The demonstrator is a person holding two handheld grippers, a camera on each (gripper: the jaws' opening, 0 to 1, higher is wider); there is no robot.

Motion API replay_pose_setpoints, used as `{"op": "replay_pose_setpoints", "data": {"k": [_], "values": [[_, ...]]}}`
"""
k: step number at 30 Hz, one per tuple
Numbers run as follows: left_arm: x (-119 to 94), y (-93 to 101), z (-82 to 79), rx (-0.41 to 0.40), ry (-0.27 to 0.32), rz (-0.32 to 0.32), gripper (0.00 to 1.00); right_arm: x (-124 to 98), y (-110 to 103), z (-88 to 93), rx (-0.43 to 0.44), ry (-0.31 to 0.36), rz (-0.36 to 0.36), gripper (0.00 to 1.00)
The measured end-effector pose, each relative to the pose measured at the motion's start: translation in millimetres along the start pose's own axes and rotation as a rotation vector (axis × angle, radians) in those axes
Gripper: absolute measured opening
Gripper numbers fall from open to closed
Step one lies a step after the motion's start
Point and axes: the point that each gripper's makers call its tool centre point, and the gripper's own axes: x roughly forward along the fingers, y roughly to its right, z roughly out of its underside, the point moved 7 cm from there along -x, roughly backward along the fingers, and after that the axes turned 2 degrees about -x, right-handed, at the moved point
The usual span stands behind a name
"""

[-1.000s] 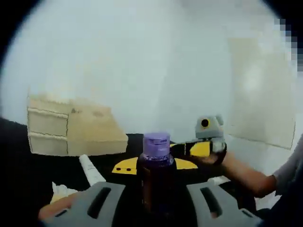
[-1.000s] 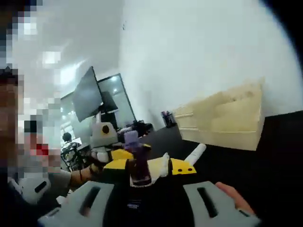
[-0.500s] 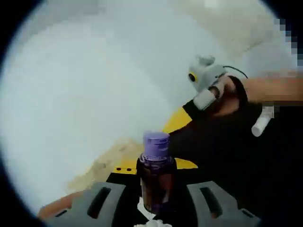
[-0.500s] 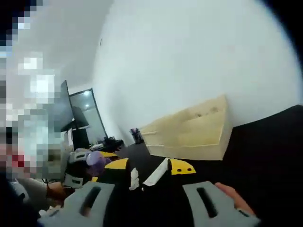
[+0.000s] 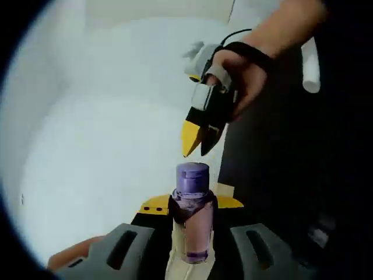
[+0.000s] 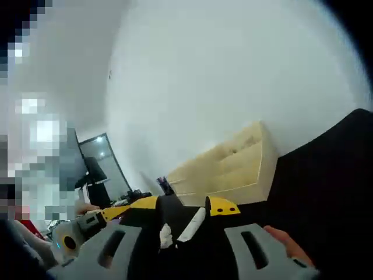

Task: Open the drawer, pick up the cosmetic bottles from the table one by one, place them into the drawer, release the gripper, close the drawer, and move the gripper away

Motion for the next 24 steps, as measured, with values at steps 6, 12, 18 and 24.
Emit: {"op": "replay_pose_setpoints", "data": {"k": [6,12,18,24], "values": [[-1.7,-0.1,-3.0,0.082,0.013,-0.014,0.21,5.1,-2.7,6.5,-0.036,-0.050,-0.006,0.26],[-4.3,-3.2,-5.9,0.084,0.027,-0.025,0.21,5.0,-6.4,7.4,-0.054,-0.060,-0.014,0.26],[-4.6,-5.2,-6.8,0.075,0.036,-0.030,0.21,3.6,-7.1,5.4,-0.049,-0.046,-0.015,0.26],[-4.9,-6.3,-5.1,0.049,0.039,-0.028,0.21,2.1,-8.6,0.9,-0.036,-0.012,-0.024,0.26]]}}
